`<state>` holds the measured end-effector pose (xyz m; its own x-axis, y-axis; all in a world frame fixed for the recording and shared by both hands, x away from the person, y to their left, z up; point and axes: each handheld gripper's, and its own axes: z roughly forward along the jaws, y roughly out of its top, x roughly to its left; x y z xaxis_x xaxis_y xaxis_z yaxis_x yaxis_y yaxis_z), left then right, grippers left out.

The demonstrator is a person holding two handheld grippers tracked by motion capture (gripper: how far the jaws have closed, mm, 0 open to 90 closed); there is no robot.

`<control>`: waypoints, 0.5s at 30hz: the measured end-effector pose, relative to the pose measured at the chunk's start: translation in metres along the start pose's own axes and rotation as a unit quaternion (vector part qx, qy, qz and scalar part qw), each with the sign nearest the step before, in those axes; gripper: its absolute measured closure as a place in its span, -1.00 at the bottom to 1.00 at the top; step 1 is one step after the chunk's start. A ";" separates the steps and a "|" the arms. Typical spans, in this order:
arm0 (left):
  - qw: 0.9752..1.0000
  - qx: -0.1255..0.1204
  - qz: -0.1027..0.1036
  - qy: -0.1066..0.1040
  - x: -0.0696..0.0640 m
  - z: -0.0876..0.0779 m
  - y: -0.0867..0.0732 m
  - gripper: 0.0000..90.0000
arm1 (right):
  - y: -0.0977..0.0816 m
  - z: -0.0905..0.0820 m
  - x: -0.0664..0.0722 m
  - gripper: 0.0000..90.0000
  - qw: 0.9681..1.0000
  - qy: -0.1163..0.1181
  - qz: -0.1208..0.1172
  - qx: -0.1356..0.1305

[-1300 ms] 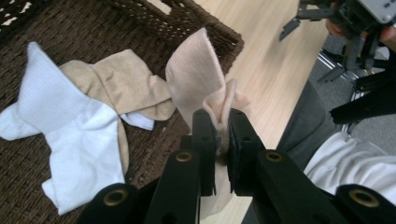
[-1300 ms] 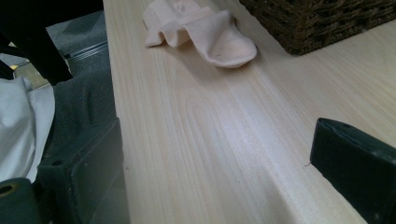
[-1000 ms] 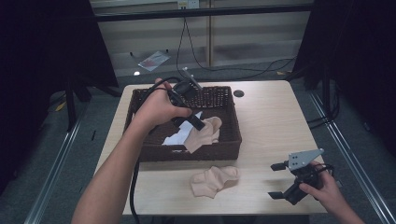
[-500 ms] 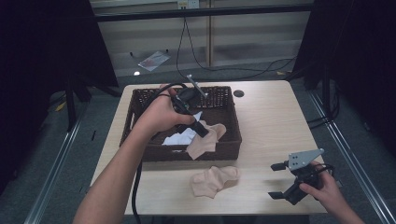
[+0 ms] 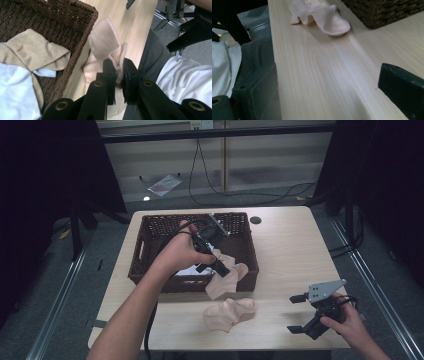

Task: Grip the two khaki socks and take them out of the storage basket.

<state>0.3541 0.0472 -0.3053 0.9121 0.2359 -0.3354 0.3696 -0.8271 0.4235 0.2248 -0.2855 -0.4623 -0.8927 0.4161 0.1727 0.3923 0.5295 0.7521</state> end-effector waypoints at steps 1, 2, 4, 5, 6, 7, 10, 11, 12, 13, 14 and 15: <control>1.000 0.001 0.001 -0.002 0.000 0.004 -0.001 0.83 | 0.000 0.000 0.000 -0.95 1.000 0.000 0.000 0.000; 1.000 0.001 0.001 -0.002 0.000 0.004 -0.001 0.83 | 0.000 0.000 0.000 -0.95 1.000 0.000 0.000 0.000; 1.000 0.001 0.000 -0.006 0.002 0.009 -0.003 0.83 | 0.000 0.000 0.000 -0.95 1.000 0.000 -0.001 0.000; 1.000 0.003 -0.001 -0.006 0.002 0.011 -0.004 0.83 | 0.000 0.000 0.000 -0.95 1.000 0.000 -0.001 0.000; 1.000 0.003 -0.002 -0.006 0.002 0.013 -0.005 0.83 | 0.000 0.000 0.000 -0.95 1.000 0.000 -0.001 0.000; 1.000 -0.001 -0.001 -0.006 0.003 0.015 -0.006 0.81 | 0.000 0.000 0.000 -0.95 1.000 0.000 0.000 0.001; 1.000 -0.005 -0.004 -0.007 0.004 0.020 -0.009 0.55 | 0.000 0.001 0.000 -0.95 1.000 -0.001 -0.002 0.001; 1.000 -0.004 -0.006 -0.007 0.004 0.022 -0.010 0.55 | 0.000 0.001 0.000 -0.95 1.000 0.000 -0.001 0.001; 1.000 -0.005 -0.008 -0.006 0.004 0.025 -0.011 0.47 | 0.000 0.001 0.000 -0.95 1.000 0.000 -0.001 0.001; 1.000 -0.009 -0.015 -0.001 0.003 0.029 -0.013 0.23 | 0.000 0.001 0.000 -0.95 1.000 0.002 0.001 0.001; 1.000 -0.009 -0.015 -0.001 0.003 0.029 -0.013 0.11 | 0.000 0.001 0.000 -0.95 1.000 0.002 0.001 0.001; 1.000 -0.001 -0.012 0.005 0.003 0.030 -0.014 0.11 | 0.000 0.001 0.000 -0.95 1.000 0.002 0.001 0.002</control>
<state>0.3465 0.0437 -0.3375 0.9049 0.2607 -0.3365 0.3914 -0.8204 0.4169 0.2252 -0.2848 -0.4627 -0.8925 0.4148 0.1773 0.3956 0.5308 0.7495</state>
